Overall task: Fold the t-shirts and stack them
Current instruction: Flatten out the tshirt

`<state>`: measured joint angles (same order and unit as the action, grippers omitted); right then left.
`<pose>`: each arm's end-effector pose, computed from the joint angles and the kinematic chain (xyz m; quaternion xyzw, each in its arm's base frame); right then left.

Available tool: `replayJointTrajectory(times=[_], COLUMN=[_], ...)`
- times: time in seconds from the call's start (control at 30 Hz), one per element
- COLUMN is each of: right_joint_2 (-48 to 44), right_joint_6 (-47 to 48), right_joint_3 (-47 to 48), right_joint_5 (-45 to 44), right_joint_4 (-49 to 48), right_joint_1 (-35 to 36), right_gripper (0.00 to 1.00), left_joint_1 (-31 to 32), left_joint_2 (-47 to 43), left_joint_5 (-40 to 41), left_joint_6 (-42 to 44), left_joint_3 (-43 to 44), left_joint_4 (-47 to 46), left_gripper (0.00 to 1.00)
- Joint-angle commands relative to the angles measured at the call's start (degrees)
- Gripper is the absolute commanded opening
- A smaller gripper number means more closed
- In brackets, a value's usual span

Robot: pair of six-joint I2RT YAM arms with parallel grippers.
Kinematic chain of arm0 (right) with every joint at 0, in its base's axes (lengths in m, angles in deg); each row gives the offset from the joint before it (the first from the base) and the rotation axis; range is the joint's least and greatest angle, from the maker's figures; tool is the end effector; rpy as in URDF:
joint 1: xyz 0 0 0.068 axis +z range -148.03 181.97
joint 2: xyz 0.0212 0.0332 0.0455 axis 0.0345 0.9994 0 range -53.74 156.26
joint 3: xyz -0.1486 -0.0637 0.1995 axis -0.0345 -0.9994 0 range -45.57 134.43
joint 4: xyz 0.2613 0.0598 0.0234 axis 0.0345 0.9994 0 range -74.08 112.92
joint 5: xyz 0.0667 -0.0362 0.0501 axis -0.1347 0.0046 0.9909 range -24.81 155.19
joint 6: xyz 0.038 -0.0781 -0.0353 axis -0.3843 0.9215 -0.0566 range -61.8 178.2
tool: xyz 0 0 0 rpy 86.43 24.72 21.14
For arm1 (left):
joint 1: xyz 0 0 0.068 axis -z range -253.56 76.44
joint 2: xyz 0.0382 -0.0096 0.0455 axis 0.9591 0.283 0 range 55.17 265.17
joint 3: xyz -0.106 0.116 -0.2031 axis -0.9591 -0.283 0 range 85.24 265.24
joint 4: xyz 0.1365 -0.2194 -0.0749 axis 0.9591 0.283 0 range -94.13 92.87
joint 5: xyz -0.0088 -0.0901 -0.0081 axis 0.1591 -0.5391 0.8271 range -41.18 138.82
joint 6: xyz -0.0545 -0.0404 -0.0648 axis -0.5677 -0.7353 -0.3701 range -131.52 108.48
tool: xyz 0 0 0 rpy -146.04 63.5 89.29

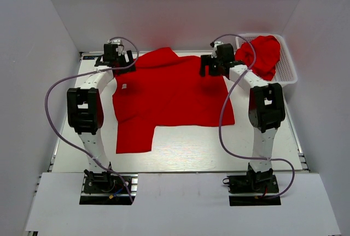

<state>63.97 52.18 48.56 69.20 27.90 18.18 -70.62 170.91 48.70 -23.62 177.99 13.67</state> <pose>0.4976 0.1509 0.1941 -0.0948 0.8838 0.1186 0.4426 0.5032 -0.0261 0.1891 -0.0721 0.9063 -0.0554 0.4127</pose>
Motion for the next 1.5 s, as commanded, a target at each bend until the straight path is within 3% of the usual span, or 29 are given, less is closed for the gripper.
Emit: replayJointTrajectory(times=[0.0, 0.33, 0.5, 0.6, 0.8, 0.93, 1.1, 1.37, 1.47], right_joint_2=[0.50, -1.78, -5.47, -8.54, -19.00, -21.82, -20.16, -6.55, 1.72], right_joint_6=[-5.49, -11.02, -15.68, -17.97, -18.78, -15.43, -10.25, -8.48, -7.34], right_joint_3=[-2.72, -13.87, -24.58, -33.09, -41.21, -36.41, -28.57, -10.38, 6.26], right_joint_5=[2.32, 1.53, 2.83, 3.99, 3.81, 1.28, -1.28, -4.80, -1.93], right_joint_4=[1.63, 2.51, 2.34, 1.81, 1.19, 4.35, 6.03, 4.62, 7.52], right_joint_1=[-0.21, -0.47, -1.18, -1.27, -1.18, -0.83, -0.83, -1.09, -1.09], right_gripper=[0.90, 0.90, 0.90, 0.90, 0.90, 0.90, 0.90, 0.90, 0.90], left_joint_1=[0.49, 0.49, 0.49, 0.49, 0.49, 0.49, 0.49, 0.49, 0.49], left_joint_2=[-1.13, -2.19, -7.10, -10.97, -19.32, -24.32, -22.50, -3.79, 5.00], left_joint_5=[-7.09, -9.81, -9.02, -6.92, -7.61, -8.14, -8.67, -10.68, -14.80], left_joint_6=[-1.69, -4.25, -7.32, -7.94, -8.47, -8.47, -6.63, -3.29, -1.96], left_joint_3=[-5.38, -18.03, -28.47, -32.35, -37.81, -37.12, -29.22, -5.76, 3.38], left_joint_4=[0.12, 1.36, 0.65, 2.23, 6.01, 6.54, 3.91, 1.97, 0.92], left_gripper=[0.99, 0.99, 0.99, 0.99, 0.99, 0.99, 0.99, 0.99, 0.99])
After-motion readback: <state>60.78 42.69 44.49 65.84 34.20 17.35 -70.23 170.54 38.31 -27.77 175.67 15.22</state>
